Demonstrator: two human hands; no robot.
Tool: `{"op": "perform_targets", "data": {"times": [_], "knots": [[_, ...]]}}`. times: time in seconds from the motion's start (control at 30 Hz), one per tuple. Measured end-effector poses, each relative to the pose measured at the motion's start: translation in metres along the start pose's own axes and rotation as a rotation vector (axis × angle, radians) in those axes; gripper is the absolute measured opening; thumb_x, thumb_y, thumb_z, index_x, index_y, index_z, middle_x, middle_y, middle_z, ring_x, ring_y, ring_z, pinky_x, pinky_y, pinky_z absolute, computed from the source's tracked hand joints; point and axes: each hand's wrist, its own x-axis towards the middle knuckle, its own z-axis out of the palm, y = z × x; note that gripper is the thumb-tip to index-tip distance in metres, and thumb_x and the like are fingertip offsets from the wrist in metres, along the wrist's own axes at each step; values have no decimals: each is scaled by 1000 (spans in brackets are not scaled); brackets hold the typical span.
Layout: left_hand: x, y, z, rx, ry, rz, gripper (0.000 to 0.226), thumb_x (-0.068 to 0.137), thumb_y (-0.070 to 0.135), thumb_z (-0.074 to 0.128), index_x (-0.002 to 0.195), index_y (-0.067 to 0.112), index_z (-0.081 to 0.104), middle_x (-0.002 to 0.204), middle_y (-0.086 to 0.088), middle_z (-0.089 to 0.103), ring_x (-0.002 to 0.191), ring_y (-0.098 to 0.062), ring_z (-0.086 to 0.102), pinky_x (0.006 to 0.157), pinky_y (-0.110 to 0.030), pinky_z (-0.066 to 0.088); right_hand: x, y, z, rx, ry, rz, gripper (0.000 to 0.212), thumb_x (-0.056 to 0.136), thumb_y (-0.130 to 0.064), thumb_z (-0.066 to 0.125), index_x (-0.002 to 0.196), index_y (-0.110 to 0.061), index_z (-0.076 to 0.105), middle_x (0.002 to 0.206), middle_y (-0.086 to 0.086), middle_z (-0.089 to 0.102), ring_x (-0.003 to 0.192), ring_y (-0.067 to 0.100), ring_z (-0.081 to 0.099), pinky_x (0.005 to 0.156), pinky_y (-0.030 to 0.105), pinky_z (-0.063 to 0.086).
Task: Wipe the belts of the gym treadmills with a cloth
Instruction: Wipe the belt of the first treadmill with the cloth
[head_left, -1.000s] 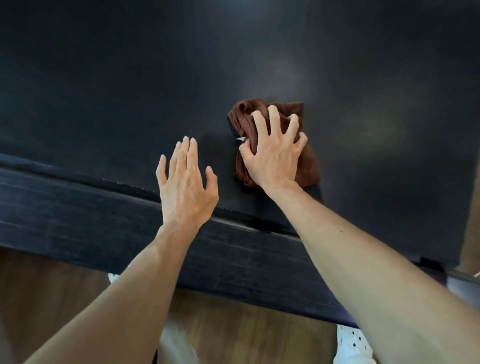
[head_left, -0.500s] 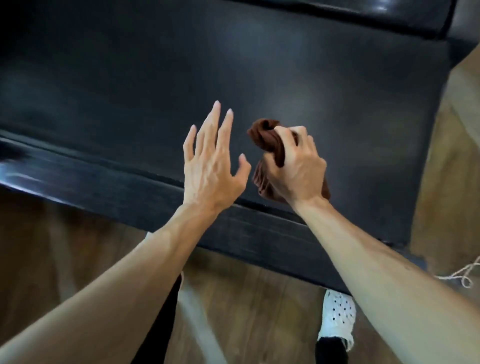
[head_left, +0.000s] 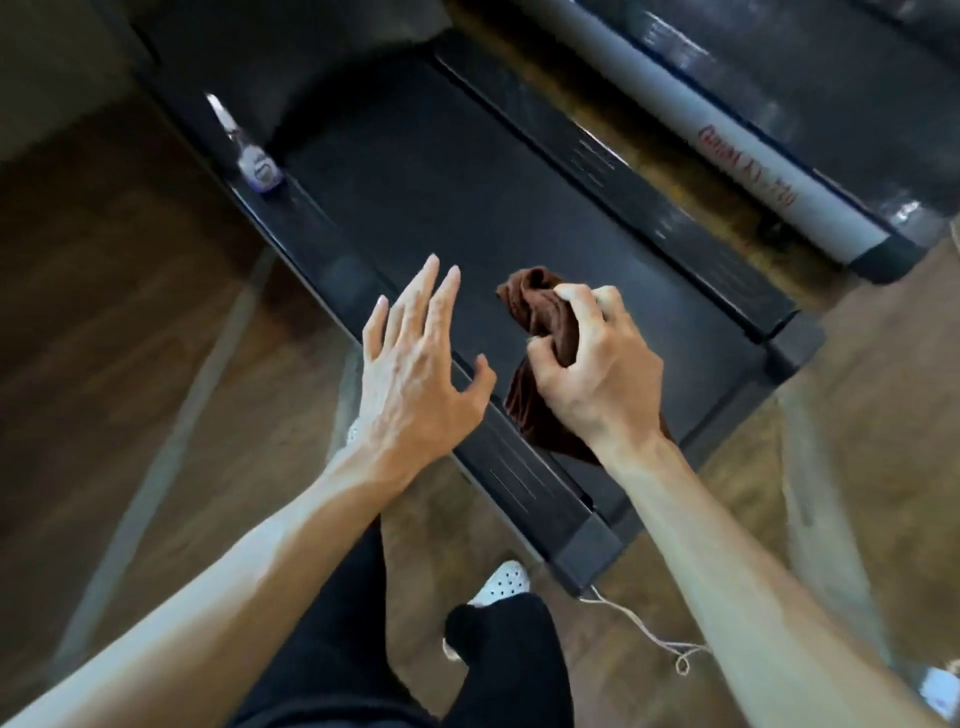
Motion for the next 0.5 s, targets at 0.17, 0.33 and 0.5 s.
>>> {"op": "perform_targets", "data": {"times": [0.17,0.33,0.5], "knots": [[-37,-30,-87,-70,147,-129,82,87,42,57,160,16,28,168,-1,26,153,-16,29,127,-43,15,-6,-108,-43,-12,-80,-181,43,88,-49,55,127,-30,56,112,-8,53,97,24,63,64,36,47],[-72,-106,-169,-123,287,-271,82,86,41,57,159,16,30,167,2,29,153,-10,27,128,-39,12,-9,-236,-40,53,-112,-293,36,88,-47,57,123,-35,56,109,-11,53,93,19,62,70,38,52],[-93,-203,-258,-145,361,-350,82,84,45,55,159,19,32,165,4,32,152,-8,27,127,-41,15,-5,-384,-9,40,-163,-478,35,89,-45,62,123,-37,55,107,-10,53,95,18,60,74,39,52]]}}
